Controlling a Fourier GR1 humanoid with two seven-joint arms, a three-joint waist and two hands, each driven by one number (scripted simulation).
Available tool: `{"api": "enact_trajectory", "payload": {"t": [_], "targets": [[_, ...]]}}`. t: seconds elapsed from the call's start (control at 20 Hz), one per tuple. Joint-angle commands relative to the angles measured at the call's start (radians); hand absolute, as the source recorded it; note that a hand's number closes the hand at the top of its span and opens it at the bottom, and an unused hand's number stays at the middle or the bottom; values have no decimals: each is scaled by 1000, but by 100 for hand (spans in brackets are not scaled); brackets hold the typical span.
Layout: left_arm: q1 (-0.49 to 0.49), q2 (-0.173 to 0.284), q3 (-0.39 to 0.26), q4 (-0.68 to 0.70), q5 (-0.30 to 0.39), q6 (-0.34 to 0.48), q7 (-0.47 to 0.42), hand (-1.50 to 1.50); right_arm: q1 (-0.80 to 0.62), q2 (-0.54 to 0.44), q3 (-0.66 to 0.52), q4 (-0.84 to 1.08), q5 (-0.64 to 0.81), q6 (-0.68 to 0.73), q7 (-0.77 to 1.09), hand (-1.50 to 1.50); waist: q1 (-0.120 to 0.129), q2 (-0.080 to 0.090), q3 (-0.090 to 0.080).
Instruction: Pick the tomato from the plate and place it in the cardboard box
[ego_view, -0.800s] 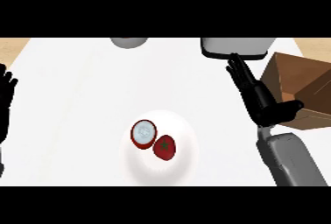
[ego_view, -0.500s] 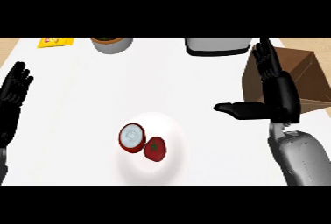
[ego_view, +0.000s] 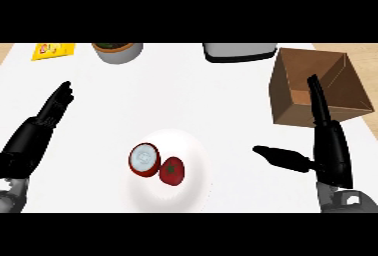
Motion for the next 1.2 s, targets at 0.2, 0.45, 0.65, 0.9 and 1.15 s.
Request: {"api": "enact_trajectory", "payload": {"t": [0.2,0.45,0.65,0.9,1.15], "targets": [[-23,-15,-46,-11,-26,-34,-14,0,86,-33,248,-229,426,162,379,-150,58,13,1],[-49,-43,-75,1,-37,-45,-19,0,20,24,393,-267,514,462,658,-150,90,22,1],[-80,-82,-96,34,-65,-35,-43,0,-65,185,527,-219,559,659,874,-150,115,31,3],[-142,-61,-60,56,-34,-78,-8,0,-185,359,543,-111,569,855,1065,-150,125,34,6],[-142,-96,-88,68,-58,-70,-24,0,-224,364,542,-50,479,843,1168,-150,131,35,7]]}}
